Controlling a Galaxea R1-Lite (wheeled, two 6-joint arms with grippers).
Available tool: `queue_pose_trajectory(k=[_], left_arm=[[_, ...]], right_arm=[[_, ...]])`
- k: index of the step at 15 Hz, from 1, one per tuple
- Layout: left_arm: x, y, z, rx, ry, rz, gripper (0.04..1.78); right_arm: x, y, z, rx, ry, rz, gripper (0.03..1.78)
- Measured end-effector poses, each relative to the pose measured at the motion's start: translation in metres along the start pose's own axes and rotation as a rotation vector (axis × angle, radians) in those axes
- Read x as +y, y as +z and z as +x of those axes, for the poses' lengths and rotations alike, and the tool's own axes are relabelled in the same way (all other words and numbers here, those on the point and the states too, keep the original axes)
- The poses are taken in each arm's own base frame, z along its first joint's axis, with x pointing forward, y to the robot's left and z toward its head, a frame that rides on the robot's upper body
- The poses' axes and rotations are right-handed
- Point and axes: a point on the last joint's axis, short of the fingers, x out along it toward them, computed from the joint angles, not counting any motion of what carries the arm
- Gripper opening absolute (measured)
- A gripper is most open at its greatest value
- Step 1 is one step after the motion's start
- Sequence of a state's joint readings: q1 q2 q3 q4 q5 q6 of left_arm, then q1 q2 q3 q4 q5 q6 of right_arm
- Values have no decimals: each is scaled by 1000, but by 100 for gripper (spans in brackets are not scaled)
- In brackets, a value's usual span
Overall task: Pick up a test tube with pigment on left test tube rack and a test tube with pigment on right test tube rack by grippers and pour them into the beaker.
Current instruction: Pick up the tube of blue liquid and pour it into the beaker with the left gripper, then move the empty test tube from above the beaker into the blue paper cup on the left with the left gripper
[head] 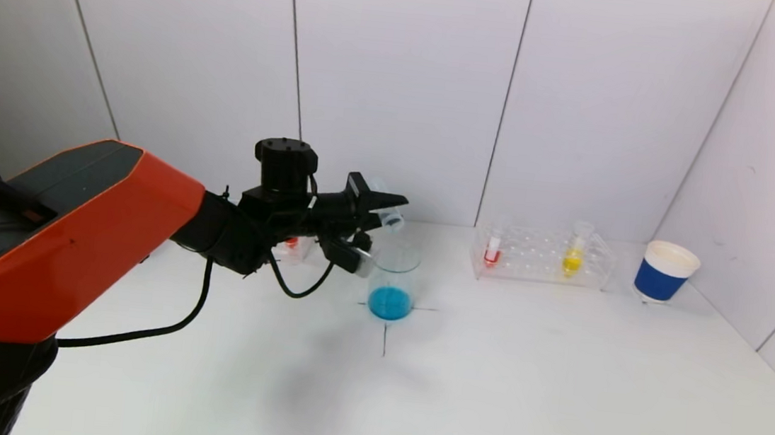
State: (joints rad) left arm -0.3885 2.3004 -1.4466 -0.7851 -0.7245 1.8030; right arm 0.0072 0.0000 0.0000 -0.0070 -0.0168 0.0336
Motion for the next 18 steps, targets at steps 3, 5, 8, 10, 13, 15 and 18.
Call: queue_pose_trajectory(k=[3,5,8,10,13,15,18], left_arm=[[1,1,0,-1,0,1,47],[2,2,0,-3,0,0,47],[0,3,-2,11,-8,-13,47],[-2,3,-2,24,-14,-51,47],[3,2,-3,85,0,-170,47],[11,1,-3,157,44,-286,47],[30,-3,-6,307,137,-481,47]], right_arm=[[0,0,0,0,0,0,177],[0,0,0,0,0,0,177],[0,0,0,0,0,0,177],[0,0,0,0,0,0,177],[0,0,0,0,0,0,177],[0,0,0,0,0,0,177],[0,0,0,0,0,0,177]])
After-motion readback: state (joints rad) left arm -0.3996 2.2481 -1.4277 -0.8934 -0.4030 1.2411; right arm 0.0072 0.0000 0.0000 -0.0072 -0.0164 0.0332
